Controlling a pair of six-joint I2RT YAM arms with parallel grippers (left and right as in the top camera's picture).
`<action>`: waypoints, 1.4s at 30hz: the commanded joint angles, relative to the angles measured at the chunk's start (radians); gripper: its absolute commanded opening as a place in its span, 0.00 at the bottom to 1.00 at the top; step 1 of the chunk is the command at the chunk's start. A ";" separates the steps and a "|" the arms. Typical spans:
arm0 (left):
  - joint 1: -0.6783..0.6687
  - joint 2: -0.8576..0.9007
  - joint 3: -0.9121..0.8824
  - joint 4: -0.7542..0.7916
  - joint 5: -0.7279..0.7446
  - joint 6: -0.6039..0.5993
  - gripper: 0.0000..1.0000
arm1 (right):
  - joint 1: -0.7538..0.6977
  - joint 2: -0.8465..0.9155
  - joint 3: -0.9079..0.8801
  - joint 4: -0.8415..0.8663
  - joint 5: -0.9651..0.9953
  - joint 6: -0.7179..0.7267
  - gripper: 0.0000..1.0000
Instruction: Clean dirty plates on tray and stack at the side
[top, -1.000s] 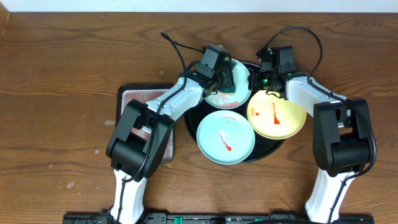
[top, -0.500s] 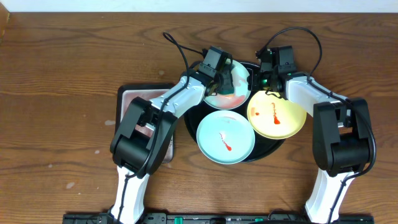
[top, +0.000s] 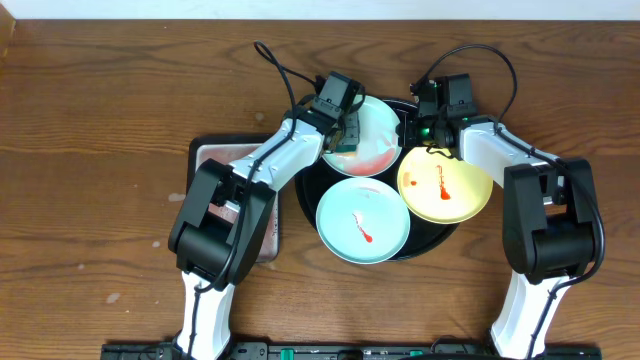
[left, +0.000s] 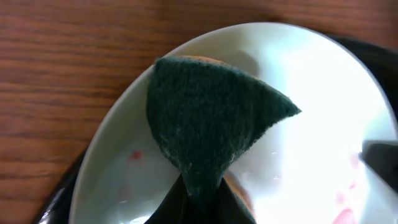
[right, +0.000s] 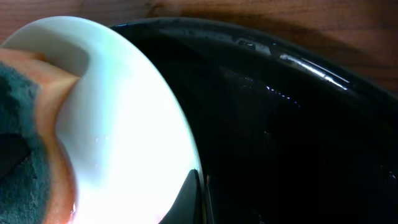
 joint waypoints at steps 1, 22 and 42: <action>-0.014 -0.011 -0.010 0.039 0.106 0.013 0.07 | 0.002 0.010 0.012 -0.007 0.022 0.011 0.01; 0.033 0.050 -0.010 0.017 0.000 -0.042 0.07 | 0.006 0.010 0.012 -0.014 0.021 0.015 0.01; 0.159 -0.019 -0.010 -0.243 0.144 0.052 0.07 | -0.005 0.010 0.012 -0.032 0.044 0.015 0.01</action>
